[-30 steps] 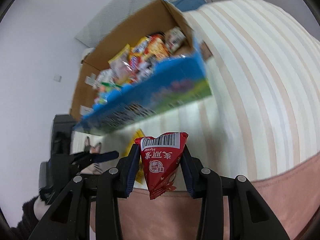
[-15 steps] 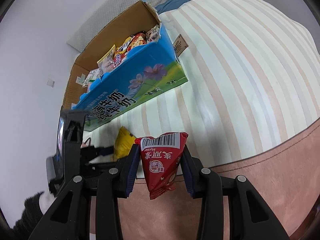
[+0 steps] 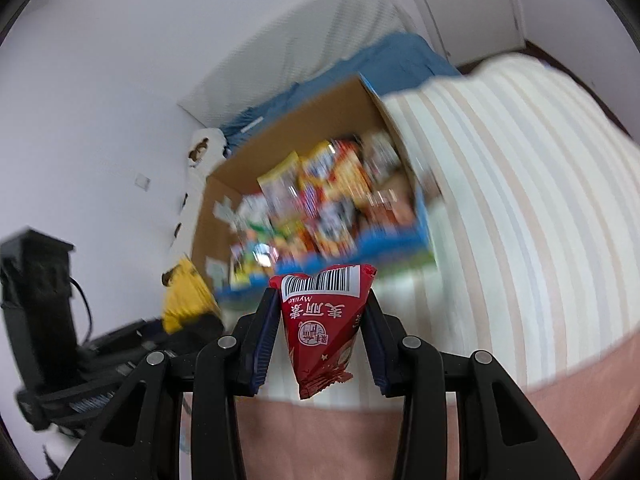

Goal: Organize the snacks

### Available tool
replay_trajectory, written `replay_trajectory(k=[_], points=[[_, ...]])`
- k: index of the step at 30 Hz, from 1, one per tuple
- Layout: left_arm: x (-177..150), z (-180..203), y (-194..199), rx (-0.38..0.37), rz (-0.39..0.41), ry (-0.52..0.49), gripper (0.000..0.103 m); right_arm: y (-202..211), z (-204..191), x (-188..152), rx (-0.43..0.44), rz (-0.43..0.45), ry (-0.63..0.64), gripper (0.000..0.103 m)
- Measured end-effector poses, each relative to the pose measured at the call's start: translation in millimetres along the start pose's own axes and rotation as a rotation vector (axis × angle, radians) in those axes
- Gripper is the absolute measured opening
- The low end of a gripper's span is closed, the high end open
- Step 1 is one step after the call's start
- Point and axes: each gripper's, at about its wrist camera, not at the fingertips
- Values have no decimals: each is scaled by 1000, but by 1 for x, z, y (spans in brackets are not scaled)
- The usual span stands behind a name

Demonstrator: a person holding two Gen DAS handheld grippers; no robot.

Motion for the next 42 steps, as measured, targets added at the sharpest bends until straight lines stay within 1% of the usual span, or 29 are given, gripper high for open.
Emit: replay_trajectory(k=[1, 3, 4, 6, 7, 10, 12, 15, 16, 18, 19, 20, 21, 22, 23, 26, 29, 33, 35, 37, 39, 42], points=[[23, -7, -1, 12, 12, 12, 53, -4, -9, 16, -2, 9, 20, 43], [54, -21, -8, 22, 15, 36, 53, -12, -20, 39, -14, 21, 48, 43], [65, -36, -12, 26, 13, 50, 53, -18, -26, 51, -22, 24, 61, 43], [88, -56, -25, 22, -8, 87, 53, -34, -35, 77, -44, 26, 85, 43], [104, -67, -37, 31, -23, 105, 53, -45, -40, 91, -65, 27, 102, 43], [135, -91, -68, 51, -67, 129, 53, -72, -47, 120, -99, 14, 120, 43], [144, -101, -84, 61, -89, 139, 53, -95, -50, 140, -118, -7, 127, 43], [154, -117, -107, 77, -131, 148, 55, -124, -52, 158, -139, -35, 130, 43], [158, -123, -117, 97, -157, 157, 55, -132, -52, 164, -148, -39, 128, 43], [160, -136, -128, 143, -179, 197, 55, -150, -51, 177, -176, -42, 118, 44], [161, -140, -133, 140, -181, 211, 56, -159, -51, 183, -201, -52, 115, 52], [161, -147, -138, 128, -190, 234, 64, -169, -50, 189, -227, -73, 109, 62], [161, -151, -142, 121, -199, 249, 72, -177, -48, 194, -246, -91, 100, 87], [163, -153, -143, 125, -199, 253, 88, -180, -47, 198, -257, -96, 96, 95], [164, -155, -145, 152, -193, 250, 94, -183, -47, 200, -272, -97, 97, 95], [164, -157, -144, 170, -180, 237, 95, -185, -45, 203, -290, -101, 102, 95], [161, -156, -142, 171, -181, 233, 95, -175, -37, 194, -306, -111, 111, 95], [156, -154, -136, 172, -170, 239, 95, -173, -34, 183, -337, -143, 123, 96], [148, -151, -128, 170, -158, 237, 95, -170, -32, 177, -352, -154, 135, 96], [142, -146, -122, 185, -142, 220, 95, -168, -33, 169, -364, -162, 150, 97], [136, -143, -117, 201, -144, 213, 95, -164, -34, 161, -377, -174, 160, 97], [124, -140, -107, 211, -144, 213, 95, -160, -38, 153, -372, -186, 169, 97]])
Point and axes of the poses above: each gripper's, at about its wrist camera, not at the fingertips, and y roughly against the way its jaws point, z to its right, x to its top, and after that the axes turned 5 degrees about -y, right-handed
